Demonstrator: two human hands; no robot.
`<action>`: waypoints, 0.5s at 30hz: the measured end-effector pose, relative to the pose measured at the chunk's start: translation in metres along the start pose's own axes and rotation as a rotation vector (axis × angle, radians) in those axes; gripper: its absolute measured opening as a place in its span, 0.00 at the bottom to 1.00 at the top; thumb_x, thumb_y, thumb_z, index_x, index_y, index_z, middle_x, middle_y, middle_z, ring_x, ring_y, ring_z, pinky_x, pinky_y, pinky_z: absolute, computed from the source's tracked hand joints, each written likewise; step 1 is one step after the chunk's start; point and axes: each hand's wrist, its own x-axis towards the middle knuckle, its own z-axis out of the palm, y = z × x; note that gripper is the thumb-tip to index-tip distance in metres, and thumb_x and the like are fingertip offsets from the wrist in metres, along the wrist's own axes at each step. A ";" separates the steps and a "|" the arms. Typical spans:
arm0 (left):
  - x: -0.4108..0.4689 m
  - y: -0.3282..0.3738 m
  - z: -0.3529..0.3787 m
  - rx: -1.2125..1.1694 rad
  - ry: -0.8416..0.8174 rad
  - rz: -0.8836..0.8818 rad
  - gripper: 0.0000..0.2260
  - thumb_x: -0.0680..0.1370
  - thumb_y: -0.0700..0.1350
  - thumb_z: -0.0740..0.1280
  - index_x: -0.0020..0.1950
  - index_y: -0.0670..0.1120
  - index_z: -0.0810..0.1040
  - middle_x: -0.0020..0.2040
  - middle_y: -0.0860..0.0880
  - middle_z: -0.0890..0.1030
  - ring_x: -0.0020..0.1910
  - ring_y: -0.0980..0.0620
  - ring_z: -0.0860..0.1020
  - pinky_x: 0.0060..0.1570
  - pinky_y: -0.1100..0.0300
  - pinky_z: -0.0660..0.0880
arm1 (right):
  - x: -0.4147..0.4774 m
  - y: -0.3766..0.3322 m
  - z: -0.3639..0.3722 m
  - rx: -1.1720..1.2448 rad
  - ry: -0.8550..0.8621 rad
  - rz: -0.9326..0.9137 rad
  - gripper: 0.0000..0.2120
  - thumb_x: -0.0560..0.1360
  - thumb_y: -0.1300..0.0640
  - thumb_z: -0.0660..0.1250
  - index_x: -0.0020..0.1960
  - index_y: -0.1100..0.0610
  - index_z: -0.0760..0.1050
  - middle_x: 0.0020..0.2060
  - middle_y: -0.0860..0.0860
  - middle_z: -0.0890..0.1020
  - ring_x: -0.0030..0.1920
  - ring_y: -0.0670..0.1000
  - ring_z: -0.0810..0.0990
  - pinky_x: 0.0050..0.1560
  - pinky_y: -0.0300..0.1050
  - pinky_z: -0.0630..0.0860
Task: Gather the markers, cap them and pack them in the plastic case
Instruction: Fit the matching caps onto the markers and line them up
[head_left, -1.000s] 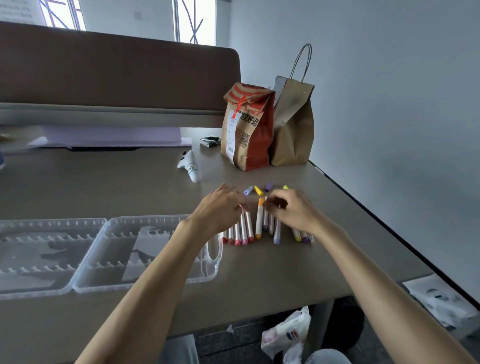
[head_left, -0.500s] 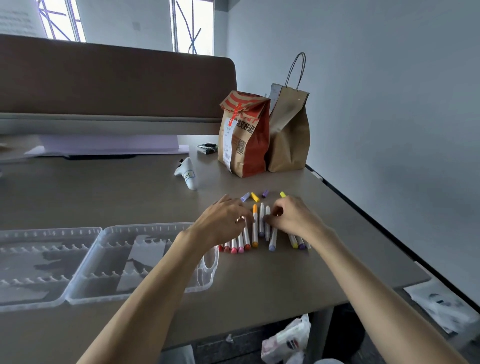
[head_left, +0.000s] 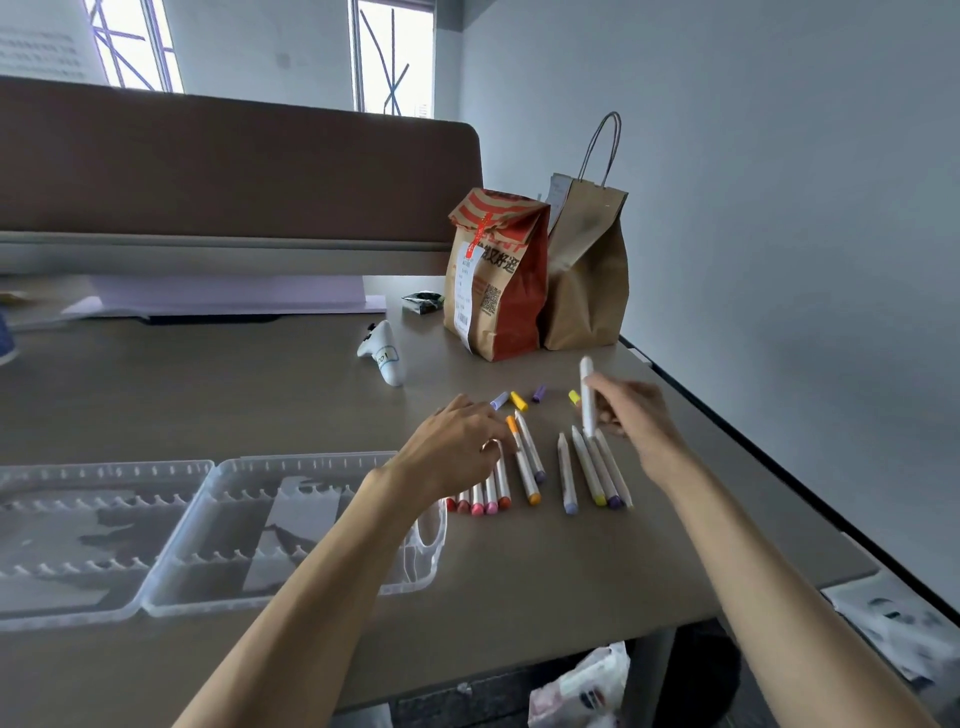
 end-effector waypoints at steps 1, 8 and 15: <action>0.000 0.000 0.000 0.007 0.003 0.000 0.13 0.77 0.41 0.62 0.53 0.55 0.83 0.56 0.57 0.78 0.57 0.53 0.69 0.58 0.58 0.69 | -0.001 0.002 -0.006 0.129 0.032 -0.010 0.13 0.75 0.54 0.69 0.41 0.65 0.81 0.32 0.55 0.82 0.30 0.48 0.74 0.31 0.38 0.65; 0.003 0.014 0.003 -0.027 0.095 0.001 0.11 0.79 0.42 0.62 0.55 0.51 0.82 0.48 0.52 0.79 0.53 0.51 0.73 0.48 0.62 0.68 | -0.014 0.024 -0.046 0.532 0.014 -0.040 0.01 0.75 0.62 0.70 0.47 0.59 0.78 0.36 0.50 0.84 0.33 0.45 0.81 0.40 0.40 0.72; 0.060 0.049 0.013 0.049 -0.037 -0.111 0.11 0.80 0.47 0.60 0.58 0.53 0.78 0.57 0.51 0.81 0.55 0.48 0.78 0.51 0.57 0.72 | -0.021 0.037 -0.073 0.589 0.134 0.017 0.02 0.72 0.62 0.73 0.43 0.59 0.80 0.34 0.52 0.85 0.35 0.49 0.83 0.37 0.40 0.80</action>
